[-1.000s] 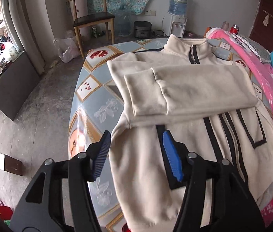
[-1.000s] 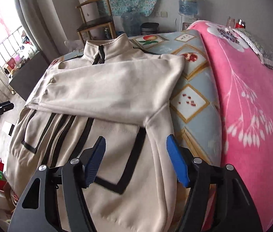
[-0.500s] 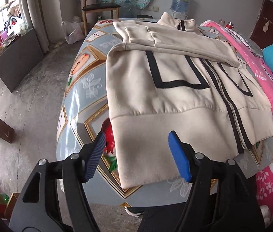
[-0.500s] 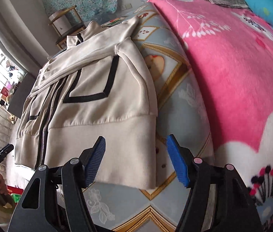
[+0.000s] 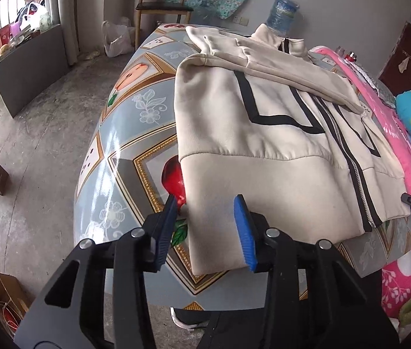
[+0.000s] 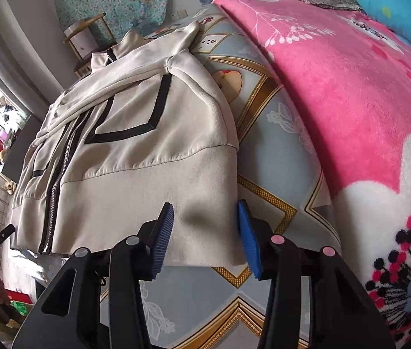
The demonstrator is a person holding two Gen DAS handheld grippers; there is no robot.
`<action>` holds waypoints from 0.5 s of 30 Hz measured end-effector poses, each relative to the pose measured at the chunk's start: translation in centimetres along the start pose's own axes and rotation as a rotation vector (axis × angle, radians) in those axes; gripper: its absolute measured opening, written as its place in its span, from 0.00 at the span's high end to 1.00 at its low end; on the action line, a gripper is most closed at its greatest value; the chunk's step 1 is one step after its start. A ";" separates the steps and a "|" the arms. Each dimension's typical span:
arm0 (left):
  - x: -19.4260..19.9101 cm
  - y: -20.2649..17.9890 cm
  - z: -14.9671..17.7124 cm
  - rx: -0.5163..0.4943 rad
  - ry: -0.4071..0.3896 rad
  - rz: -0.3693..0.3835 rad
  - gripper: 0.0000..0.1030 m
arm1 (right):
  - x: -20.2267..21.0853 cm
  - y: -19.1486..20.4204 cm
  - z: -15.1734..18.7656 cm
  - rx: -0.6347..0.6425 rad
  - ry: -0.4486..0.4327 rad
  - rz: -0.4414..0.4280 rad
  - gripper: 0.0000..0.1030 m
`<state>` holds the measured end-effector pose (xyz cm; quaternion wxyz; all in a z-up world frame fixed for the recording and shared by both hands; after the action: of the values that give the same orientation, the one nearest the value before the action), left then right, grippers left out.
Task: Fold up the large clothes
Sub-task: 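Grasp the jacket hem with both grippers and fold it toward the collar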
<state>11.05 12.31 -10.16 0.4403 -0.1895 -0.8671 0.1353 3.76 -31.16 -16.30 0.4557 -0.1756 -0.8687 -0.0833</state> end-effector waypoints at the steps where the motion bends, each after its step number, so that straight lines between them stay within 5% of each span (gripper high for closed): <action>1: -0.2 -0.2 -0.1 -0.012 -0.005 -0.007 0.63 | 0.1 0.2 0.2 0.006 -0.017 0.021 0.60; 6: -0.9 -1.3 -0.1 -0.084 -0.027 -0.076 0.80 | 0.3 0.2 1.0 -0.010 -0.091 0.083 0.71; 8: -0.6 -1.9 -0.3 -0.115 -0.032 -0.095 0.91 | 0.7 0.4 0.8 -0.011 -0.090 0.059 0.90; 15: 5.2 -4.7 -2.0 -0.210 -0.150 -0.074 0.96 | 5.4 0.0 -0.6 -0.044 -0.214 0.030 0.92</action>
<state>8.86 10.56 -3.45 0.3566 -0.1916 -0.9135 0.0413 1.36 -30.07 -11.50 0.3576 -0.2065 -0.9076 -0.0762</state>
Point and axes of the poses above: each gripper's, at about its wrist camera, not at the fingertips, and x roughly against the way its jaws point, y to its left, z to its underside, the point moved 4 cm from there along -x, roughly the way its jaws point, and after that the axes turned 15 degrees about z, right-handed, at the moved point
